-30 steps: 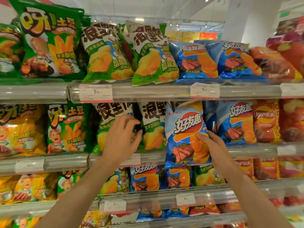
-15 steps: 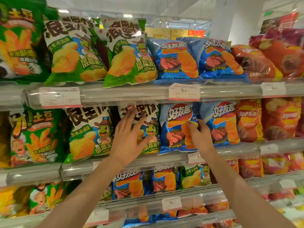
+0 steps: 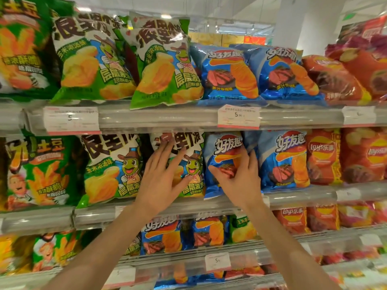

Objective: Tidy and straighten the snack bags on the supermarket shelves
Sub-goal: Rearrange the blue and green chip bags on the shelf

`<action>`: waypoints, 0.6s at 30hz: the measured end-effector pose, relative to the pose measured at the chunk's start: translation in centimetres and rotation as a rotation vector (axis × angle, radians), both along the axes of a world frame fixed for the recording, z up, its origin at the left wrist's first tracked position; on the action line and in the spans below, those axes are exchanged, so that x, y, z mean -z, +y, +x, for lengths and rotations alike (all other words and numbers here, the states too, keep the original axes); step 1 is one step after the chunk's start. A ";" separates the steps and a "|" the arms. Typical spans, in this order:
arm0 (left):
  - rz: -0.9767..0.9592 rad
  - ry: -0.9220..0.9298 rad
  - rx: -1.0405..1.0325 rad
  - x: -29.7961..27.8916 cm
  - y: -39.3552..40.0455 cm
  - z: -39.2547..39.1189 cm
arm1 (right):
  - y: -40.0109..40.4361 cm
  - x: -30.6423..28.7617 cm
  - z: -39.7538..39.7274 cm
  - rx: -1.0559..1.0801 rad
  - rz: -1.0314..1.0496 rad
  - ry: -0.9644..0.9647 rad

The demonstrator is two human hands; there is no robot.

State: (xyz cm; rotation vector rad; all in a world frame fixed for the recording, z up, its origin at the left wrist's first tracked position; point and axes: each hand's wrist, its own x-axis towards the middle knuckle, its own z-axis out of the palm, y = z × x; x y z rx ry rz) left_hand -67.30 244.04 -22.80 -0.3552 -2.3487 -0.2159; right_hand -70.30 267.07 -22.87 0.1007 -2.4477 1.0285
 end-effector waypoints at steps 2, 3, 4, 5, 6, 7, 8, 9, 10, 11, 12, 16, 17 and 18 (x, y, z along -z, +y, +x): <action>0.001 -0.002 -0.003 0.1 -0.1 0.0 | 0.6 -0.8 -0.7 -0.028 -0.014 -0.050; 0.003 -0.004 -0.005 0.1 -0.1 0.0 | 0.8 -0.7 -0.7 -0.049 -0.035 -0.044; 0.003 -0.007 -0.008 0.1 -0.1 0.0 | 0.7 -0.4 -0.5 -0.058 -0.061 -0.013; 0.002 -0.010 -0.010 0.0 0.0 0.0 | 0.6 0.0 -0.2 -0.052 -0.086 0.038; 0.002 -0.011 -0.010 0.0 -0.1 0.0 | 0.4 0.3 0.1 -0.035 -0.110 0.096; 0.002 -0.010 -0.007 0.1 0.0 0.0 | 0.3 0.5 0.3 -0.013 -0.132 0.150; 0.003 -0.010 -0.006 0.0 0.0 0.0 | 0.2 0.5 0.2 0.007 -0.151 0.199; 0.002 -0.013 -0.008 0.0 0.0 0.0 | 0.1 0.4 0.0 0.023 -0.162 0.241; -0.001 -0.016 -0.011 0.0 0.0 0.0 | -0.1 0.2 -0.2 0.036 -0.163 0.271; -0.004 -0.018 -0.013 0.0 0.0 0.1 | -0.2 0.0 -0.5 0.044 -0.150 0.281; -0.008 -0.019 -0.014 0.0 0.1 0.1 | -0.4 -0.1 -0.8 0.047 -0.118 0.268; -0.010 -0.021 0.006 0.0 0.0 0.2 | -0.9 0.9 -0.9 0.028 0.086 0.108; -0.009 -0.018 0.009 0.0 0.0 0.2 | -0.7 1.3 -0.9 0.021 0.110 0.095; -0.009 -0.017 0.006 0.0 0.0 0.2 | -0.4 1.4 -0.9 0.015 0.119 0.086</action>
